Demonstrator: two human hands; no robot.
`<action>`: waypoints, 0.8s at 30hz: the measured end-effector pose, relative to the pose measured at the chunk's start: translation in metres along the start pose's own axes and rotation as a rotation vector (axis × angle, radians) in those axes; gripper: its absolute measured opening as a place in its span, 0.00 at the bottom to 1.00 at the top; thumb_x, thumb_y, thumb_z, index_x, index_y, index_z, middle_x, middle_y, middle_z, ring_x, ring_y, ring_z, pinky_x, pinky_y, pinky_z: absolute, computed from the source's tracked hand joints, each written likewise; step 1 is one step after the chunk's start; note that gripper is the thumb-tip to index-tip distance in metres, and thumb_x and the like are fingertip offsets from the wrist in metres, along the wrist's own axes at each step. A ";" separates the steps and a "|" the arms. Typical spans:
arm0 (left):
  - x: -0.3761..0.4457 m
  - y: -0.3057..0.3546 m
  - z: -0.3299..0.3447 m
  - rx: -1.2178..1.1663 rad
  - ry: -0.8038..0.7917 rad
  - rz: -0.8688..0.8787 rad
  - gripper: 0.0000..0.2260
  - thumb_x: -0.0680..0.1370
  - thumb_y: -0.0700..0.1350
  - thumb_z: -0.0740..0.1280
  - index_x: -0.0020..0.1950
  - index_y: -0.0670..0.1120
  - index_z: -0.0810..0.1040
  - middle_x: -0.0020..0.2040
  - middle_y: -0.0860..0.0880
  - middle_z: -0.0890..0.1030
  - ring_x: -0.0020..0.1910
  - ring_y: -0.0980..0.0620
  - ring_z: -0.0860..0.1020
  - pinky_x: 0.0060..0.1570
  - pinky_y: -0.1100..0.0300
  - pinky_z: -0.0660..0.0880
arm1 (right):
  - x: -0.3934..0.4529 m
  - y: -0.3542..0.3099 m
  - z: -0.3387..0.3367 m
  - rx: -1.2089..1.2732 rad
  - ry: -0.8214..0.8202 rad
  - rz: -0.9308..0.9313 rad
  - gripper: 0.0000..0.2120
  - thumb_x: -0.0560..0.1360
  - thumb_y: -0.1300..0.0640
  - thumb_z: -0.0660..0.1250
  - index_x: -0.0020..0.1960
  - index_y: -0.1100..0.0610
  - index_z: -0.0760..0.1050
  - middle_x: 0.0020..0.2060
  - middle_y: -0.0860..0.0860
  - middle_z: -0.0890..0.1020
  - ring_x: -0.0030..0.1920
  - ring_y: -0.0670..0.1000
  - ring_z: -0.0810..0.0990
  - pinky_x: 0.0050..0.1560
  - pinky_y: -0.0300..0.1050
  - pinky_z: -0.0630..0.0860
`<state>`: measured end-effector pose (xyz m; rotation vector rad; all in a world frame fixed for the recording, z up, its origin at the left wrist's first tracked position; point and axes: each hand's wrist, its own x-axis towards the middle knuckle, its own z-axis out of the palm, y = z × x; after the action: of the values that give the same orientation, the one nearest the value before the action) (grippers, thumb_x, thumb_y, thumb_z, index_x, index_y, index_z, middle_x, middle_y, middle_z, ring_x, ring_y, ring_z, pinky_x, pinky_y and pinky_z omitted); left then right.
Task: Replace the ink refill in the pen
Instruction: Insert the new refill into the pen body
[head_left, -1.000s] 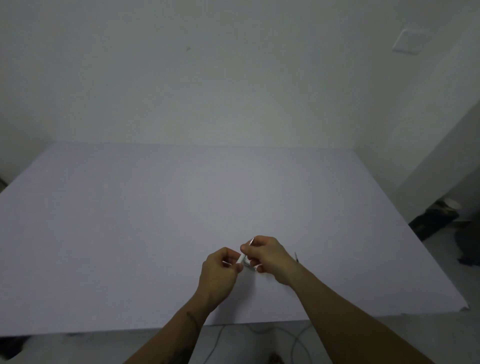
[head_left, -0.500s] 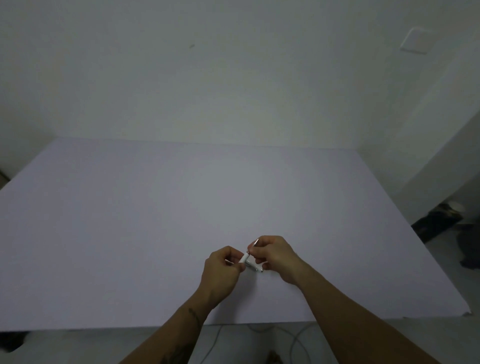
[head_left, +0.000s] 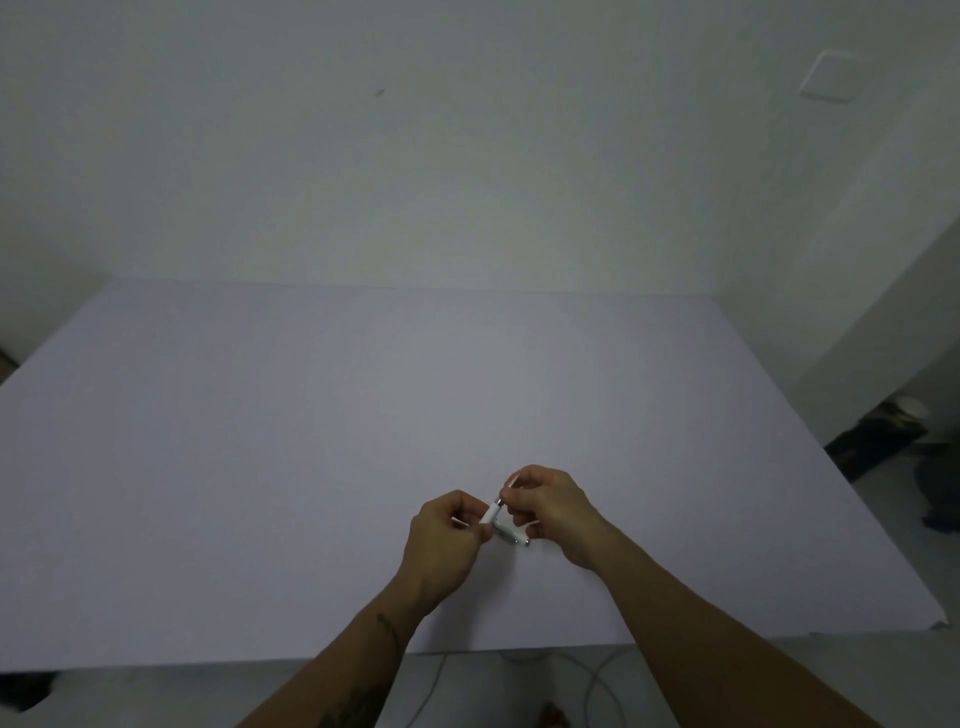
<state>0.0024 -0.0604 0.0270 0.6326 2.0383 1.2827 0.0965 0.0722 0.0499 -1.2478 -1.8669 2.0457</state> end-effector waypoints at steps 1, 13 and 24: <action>0.000 0.001 -0.001 0.000 0.001 0.003 0.10 0.71 0.39 0.73 0.36 0.54 0.80 0.37 0.51 0.81 0.37 0.52 0.78 0.36 0.61 0.76 | 0.000 0.000 0.000 0.025 -0.005 0.002 0.05 0.73 0.65 0.69 0.45 0.58 0.83 0.35 0.52 0.82 0.34 0.50 0.76 0.32 0.42 0.73; -0.001 0.007 -0.005 -0.016 -0.005 0.002 0.09 0.72 0.39 0.72 0.38 0.52 0.80 0.38 0.51 0.80 0.37 0.53 0.77 0.35 0.65 0.72 | 0.001 -0.002 0.004 0.116 -0.050 0.037 0.06 0.75 0.65 0.68 0.48 0.60 0.84 0.36 0.54 0.81 0.35 0.51 0.75 0.34 0.42 0.73; -0.004 0.005 -0.003 0.000 -0.007 0.006 0.10 0.72 0.39 0.72 0.37 0.54 0.79 0.39 0.52 0.81 0.39 0.52 0.79 0.37 0.64 0.73 | 0.002 0.003 0.008 0.058 -0.011 0.027 0.05 0.76 0.61 0.68 0.44 0.61 0.82 0.32 0.54 0.79 0.31 0.49 0.75 0.32 0.41 0.74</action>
<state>0.0035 -0.0625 0.0338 0.6421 2.0321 1.2824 0.0920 0.0661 0.0457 -1.2563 -1.7916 2.1088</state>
